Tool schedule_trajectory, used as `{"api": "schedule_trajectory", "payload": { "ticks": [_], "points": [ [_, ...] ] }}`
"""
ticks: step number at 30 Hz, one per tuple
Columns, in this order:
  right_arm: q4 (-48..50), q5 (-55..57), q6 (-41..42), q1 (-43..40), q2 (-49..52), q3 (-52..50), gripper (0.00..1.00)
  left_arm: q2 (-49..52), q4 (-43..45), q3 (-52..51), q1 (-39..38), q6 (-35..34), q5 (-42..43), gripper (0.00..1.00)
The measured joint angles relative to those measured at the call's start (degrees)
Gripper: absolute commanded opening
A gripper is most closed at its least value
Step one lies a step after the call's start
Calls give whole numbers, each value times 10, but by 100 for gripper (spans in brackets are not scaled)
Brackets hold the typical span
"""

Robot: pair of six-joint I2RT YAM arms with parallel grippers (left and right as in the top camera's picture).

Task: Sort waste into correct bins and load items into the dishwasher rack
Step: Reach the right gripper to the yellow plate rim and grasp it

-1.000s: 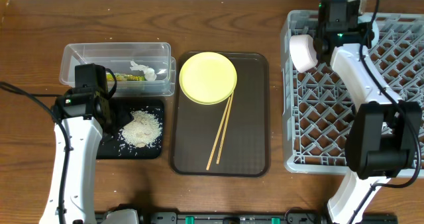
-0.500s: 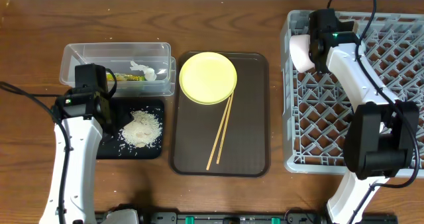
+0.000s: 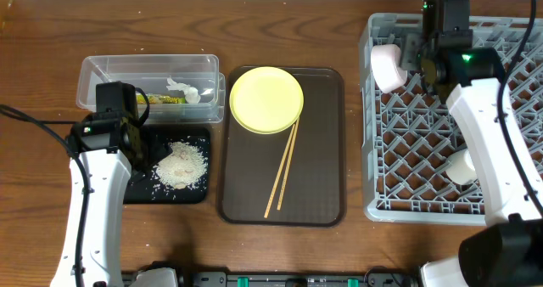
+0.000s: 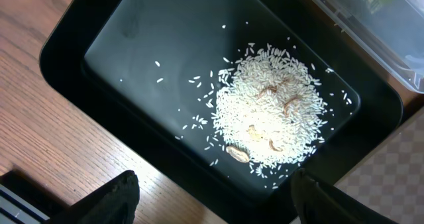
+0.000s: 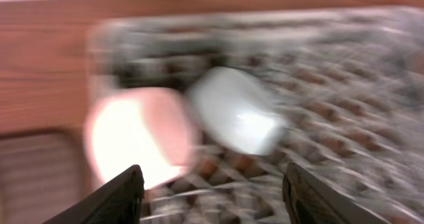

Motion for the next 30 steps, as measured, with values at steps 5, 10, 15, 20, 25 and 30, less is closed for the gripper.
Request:
{"api": "schedule_trajectory", "payload": {
  "ticks": [5,10,15,20,25,30],
  "points": [
    [18,-151,-2,36,12,0,65,0,0,0,0,0,0,77],
    [28,-212,-3,98,61,0,61,0,0,0,0,0,0,77],
    [37,-225,3,148,136,0,61,0,0,0,0,0,0,77],
    [65,-210,27,176,205,0,58,0,0,0,0,0,0,77],
    [90,-194,59,196,252,0,53,0,0,0,0,0,1,77],
    [111,-174,90,214,287,0,40,0,0,0,0,0,2,77]
  ]
}}
